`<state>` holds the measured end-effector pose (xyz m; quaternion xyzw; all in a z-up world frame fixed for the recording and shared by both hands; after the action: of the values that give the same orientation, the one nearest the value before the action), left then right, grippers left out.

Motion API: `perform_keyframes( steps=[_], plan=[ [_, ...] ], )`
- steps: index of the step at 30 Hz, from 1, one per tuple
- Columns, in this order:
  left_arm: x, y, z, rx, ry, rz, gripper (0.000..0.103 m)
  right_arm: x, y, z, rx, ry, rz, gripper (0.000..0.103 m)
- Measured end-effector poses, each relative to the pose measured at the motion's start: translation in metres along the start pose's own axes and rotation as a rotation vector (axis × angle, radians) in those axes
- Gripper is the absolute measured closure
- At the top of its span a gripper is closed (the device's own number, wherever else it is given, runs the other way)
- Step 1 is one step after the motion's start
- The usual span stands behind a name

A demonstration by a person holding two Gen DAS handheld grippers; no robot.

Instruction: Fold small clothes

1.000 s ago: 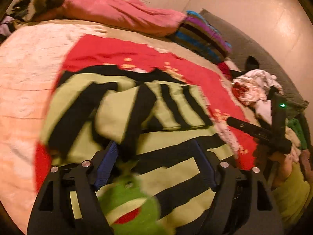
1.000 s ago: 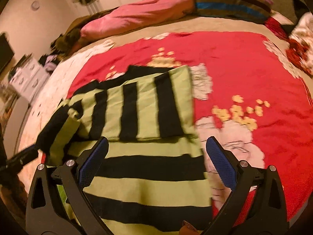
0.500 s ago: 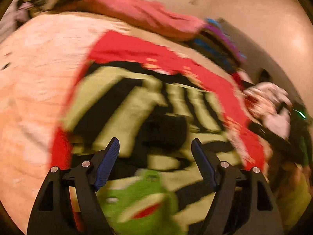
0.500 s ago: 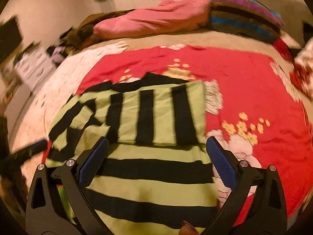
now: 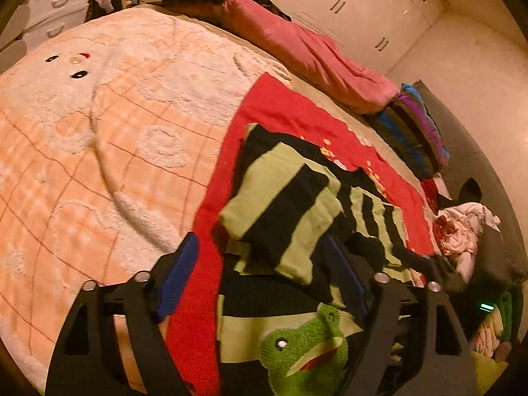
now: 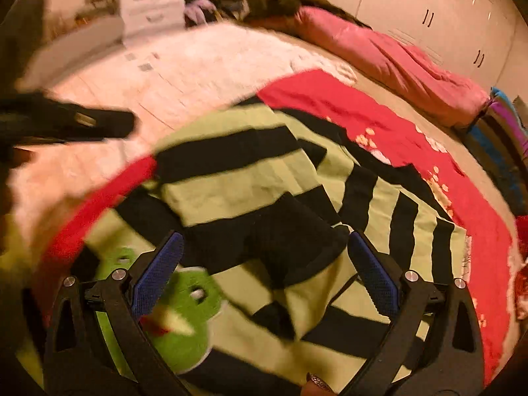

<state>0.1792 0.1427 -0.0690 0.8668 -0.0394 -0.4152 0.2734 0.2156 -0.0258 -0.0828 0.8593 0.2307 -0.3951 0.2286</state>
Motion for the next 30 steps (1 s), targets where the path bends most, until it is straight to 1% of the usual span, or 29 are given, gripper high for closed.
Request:
perform_keyframes(
  steps=[1,2,3,4,5,6,7,8,9,10,11,13,15,17,18,19,20,21,22,23,24,25,26,27,28,29,30],
  plan=[
    [0.000,-0.001,0.001,-0.006,-0.004,0.009,0.021,0.008,0.002,0.002,0.003,-0.022,0.016,0.012],
    [0.001,-0.001,0.003,-0.010,-0.013,0.018,0.021,0.018,0.006,0.006,0.014,-0.051,0.026,0.023],
    [0.004,0.001,0.004,-0.011,-0.018,0.021,0.021,0.028,0.012,0.012,0.031,-0.080,0.023,0.043],
    [0.006,0.001,0.005,-0.012,-0.022,0.021,0.021,0.034,0.016,0.019,0.043,-0.100,0.026,0.055],
    [0.007,0.000,0.006,-0.013,-0.026,0.017,0.021,0.040,0.025,0.026,0.076,-0.118,-0.001,0.070],
    [0.009,0.000,0.006,-0.014,-0.030,0.016,0.021,0.040,0.035,0.032,0.145,-0.109,-0.054,0.077],
    [0.010,-0.001,0.006,-0.019,-0.032,0.018,0.021,0.038,0.044,0.034,0.207,-0.094,-0.097,0.077],
    [0.011,-0.001,0.006,-0.021,-0.032,0.018,0.021,0.032,0.058,0.038,0.305,-0.066,-0.163,0.078],
    [0.012,-0.002,0.006,-0.024,-0.033,0.015,0.021,0.026,0.071,0.042,0.387,-0.041,-0.211,0.079],
    [0.012,-0.002,0.007,-0.026,-0.034,0.013,0.021,0.017,0.090,0.045,0.487,-0.002,-0.271,0.080],
    [0.013,-0.003,0.007,-0.027,-0.036,0.013,0.021,0.009,0.103,0.046,0.551,0.037,-0.316,0.080],
    [0.015,-0.001,0.009,-0.026,-0.044,0.015,0.021,-0.011,0.132,0.047,0.674,0.144,-0.402,0.081],
    [0.018,0.002,0.011,-0.021,-0.054,0.013,0.021,-0.037,0.167,0.046,0.781,0.286,-0.480,0.081],
    [0.022,0.007,0.014,-0.008,-0.065,0.011,0.021,-0.056,0.195,0.047,0.841,0.393,-0.502,0.080],
    [0.023,0.010,0.015,0.001,-0.069,0.011,0.021,-0.065,0.211,0.050,0.859,0.447,-0.499,0.077],
    [0.024,0.012,0.016,0.009,-0.073,0.011,0.021,-0.071,0.225,0.055,0.868,0.485,-0.462,0.074],
    [0.025,0.015,0.018,0.019,-0.079,0.012,0.021,-0.073,0.237,0.060,0.874,0.504,-0.416,0.067],
    [0.026,0.018,0.019,0.026,-0.083,0.012,0.021,-0.071,0.248,0.065,0.886,0.504,-0.372,0.048],
    [0.028,0.021,0.021,0.036,-0.089,0.011,0.021,-0.067,0.257,0.074,0.902,0.482,-0.332,0.037],
    [0.030,0.024,0.023,0.044,-0.096,0.009,0.021,-0.056,0.266,0.087,0.931,0.407,-0.268,0.029],
    [0.031,0.025,0.024,0.048,-0.101,0.009,0.021,-0.044,0.273,0.104,0.964,0.307,-0.194,0.029],
    [0.034,0.028,0.026,0.055,-0.108,0.009,0.021,-0.034,0.277,0.122,1.002,0.226,-0.152,0.029],
    [0.036,0.030,0.027,0.062,-0.115,0.007,0.021,-0.028,0.280,0.134,1.038,0.197,-0.142,0.029],
    [0.037,0.032,0.028,0.068,-0.119,0.005,0.021,-0.025,0.284,0.151,1.098,0.184,-0.141,0.028],
    [0.038,0.034,0.030,0.077,-0.124,0.003,0.021,-0.024,0.285,0.161,1.131,0.183,-0.146,0.028],
    [0.040,0.036,0.031,0.085,-0.127,0.000,0.021,-0.023,0.285,0.172,1.158,0.177,-0.142,0.028],
    [0.042,0.040,0.031,0.100,-0.132,-0.006,0.021,-0.024,0.283,0.177,1.158,0.168,-0.130,0.028]
  ],
)
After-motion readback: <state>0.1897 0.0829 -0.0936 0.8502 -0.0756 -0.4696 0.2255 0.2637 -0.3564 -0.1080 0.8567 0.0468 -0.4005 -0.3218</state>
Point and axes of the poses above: each gripper's, at about its wrist camera, not at the fingertips, and x roughly the way its jaws point, y to its right, z to its underside, the point moved 5 cm from there along x, roughly the way its jaws point, and after that the axes turned 3 degrees about -x, right-handed, at the moved point
